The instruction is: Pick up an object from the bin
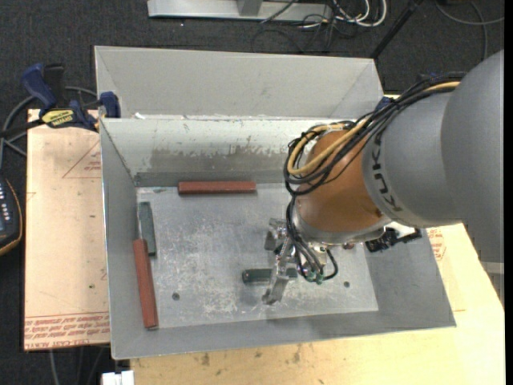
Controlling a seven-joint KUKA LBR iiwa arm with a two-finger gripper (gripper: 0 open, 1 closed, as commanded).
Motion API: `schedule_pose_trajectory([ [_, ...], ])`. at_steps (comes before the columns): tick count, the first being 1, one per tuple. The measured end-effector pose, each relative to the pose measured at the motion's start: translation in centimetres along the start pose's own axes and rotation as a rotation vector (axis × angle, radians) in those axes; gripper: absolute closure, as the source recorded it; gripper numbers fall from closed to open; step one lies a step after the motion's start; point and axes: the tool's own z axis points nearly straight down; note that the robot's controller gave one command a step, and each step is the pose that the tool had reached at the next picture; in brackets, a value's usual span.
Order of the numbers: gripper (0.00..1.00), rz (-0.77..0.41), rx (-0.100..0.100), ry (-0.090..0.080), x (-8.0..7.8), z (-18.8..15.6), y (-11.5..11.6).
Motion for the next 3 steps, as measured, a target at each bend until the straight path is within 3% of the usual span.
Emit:
schedule_pose_trajectory([
  [1,0.00,0.134,0.001,0.003,0.84,3.72,-0.33],
  [2,0.00,0.132,0.001,0.002,0.84,3.75,-0.30],
  [3,1.00,0.132,0.001,0.000,0.78,3.63,-0.28],
])
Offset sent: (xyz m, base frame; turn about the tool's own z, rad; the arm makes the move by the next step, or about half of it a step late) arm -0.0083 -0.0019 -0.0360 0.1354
